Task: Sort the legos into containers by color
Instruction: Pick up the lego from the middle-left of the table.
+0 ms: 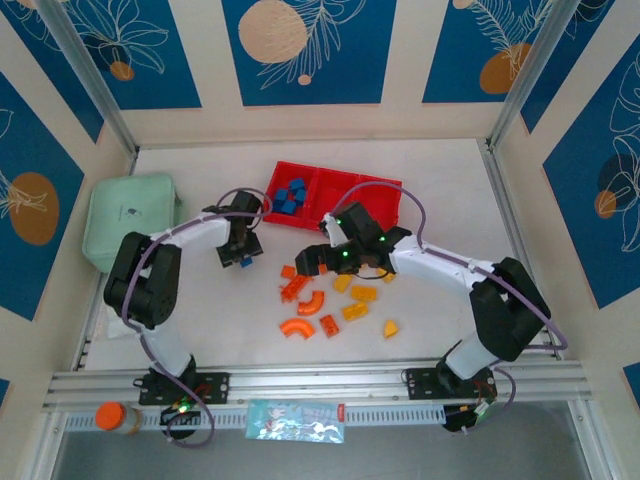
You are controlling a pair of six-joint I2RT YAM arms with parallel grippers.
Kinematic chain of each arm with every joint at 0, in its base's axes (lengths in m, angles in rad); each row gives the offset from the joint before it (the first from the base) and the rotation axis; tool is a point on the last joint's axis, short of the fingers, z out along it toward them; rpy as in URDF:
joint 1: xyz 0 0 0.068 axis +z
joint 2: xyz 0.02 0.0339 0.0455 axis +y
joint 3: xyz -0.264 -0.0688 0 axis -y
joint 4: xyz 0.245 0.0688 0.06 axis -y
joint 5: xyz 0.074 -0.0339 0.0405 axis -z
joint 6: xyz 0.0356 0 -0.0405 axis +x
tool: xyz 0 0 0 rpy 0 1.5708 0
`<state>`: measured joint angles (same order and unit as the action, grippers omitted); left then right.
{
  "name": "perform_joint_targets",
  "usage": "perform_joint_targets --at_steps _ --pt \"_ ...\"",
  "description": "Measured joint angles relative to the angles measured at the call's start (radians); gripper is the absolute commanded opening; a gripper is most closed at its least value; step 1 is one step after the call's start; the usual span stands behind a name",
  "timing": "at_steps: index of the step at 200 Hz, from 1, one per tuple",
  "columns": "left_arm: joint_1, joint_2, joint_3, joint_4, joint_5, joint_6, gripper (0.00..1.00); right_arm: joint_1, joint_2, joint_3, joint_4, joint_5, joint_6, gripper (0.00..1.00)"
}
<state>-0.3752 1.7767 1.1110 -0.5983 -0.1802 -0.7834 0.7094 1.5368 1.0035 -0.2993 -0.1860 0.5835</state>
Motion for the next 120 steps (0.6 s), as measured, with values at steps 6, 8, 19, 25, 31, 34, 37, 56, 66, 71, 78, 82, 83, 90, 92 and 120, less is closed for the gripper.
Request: perform_joint_targets --at_steps 6,8,19,25,31,34,37,56,66,71,78,82,83,90,92,120 --pt "0.0 0.006 0.0 0.003 0.0 0.0 0.55 0.0 0.003 0.003 0.0 0.0 0.0 0.99" --pt "0.0 0.007 0.0 0.004 0.001 -0.002 0.54 0.0 0.005 0.003 -0.001 0.0 0.0 0.99" --pt "0.0 0.014 0.0 0.011 0.004 0.001 0.52 -0.001 0.008 0.006 0.0 0.0 0.0 0.99" --pt "0.0 0.017 0.001 0.013 0.007 0.0 0.51 -0.003 0.01 0.008 0.0 0.0 0.0 0.99" --pt "0.0 0.02 0.001 0.015 0.008 -0.001 0.49 -0.003 0.012 0.01 0.0 0.0 0.0 0.99" --pt "0.0 0.021 0.0 0.016 0.008 -0.002 0.49 -0.003 0.014 0.01 0.0 0.0 0.0 0.99" --pt "0.0 0.022 0.001 0.017 0.008 -0.001 0.48 -0.003 0.015 0.011 0.0 0.0 0.0 0.99" --pt "0.0 0.024 0.0 0.024 0.018 -0.001 0.44 -0.005 0.023 0.015 0.0 -0.001 0.0 0.99" --pt "0.0 0.024 0.0 0.031 0.022 0.0 0.43 -0.005 0.025 0.018 0.0 0.0 0.0 0.99" --pt "0.0 0.024 0.0 0.034 0.023 0.0 0.43 -0.006 0.026 0.02 -0.001 -0.001 0.0 0.99" --pt "0.0 0.024 0.0 0.035 0.023 0.003 0.42 -0.007 0.026 0.023 -0.001 -0.001 0.0 0.99" --pt "0.0 0.024 0.0 0.034 0.023 0.003 0.41 -0.007 0.026 0.024 0.0 -0.002 0.0 0.99" --pt "0.0 0.024 0.0 0.034 0.023 0.003 0.41 -0.008 0.026 0.024 0.0 -0.002 0.0 0.99" --pt "0.0 0.024 0.0 0.035 0.023 0.005 0.4 -0.009 0.026 0.027 0.0 -0.003 0.0 0.99" --pt "0.0 0.024 0.0 0.035 0.023 0.006 0.4 -0.009 0.026 0.027 0.0 -0.004 0.0 0.99" --pt "0.0 0.006 -0.01 0.033 0.026 0.015 0.37 -0.014 0.026 0.029 0.0 -0.005 0.0 0.99"
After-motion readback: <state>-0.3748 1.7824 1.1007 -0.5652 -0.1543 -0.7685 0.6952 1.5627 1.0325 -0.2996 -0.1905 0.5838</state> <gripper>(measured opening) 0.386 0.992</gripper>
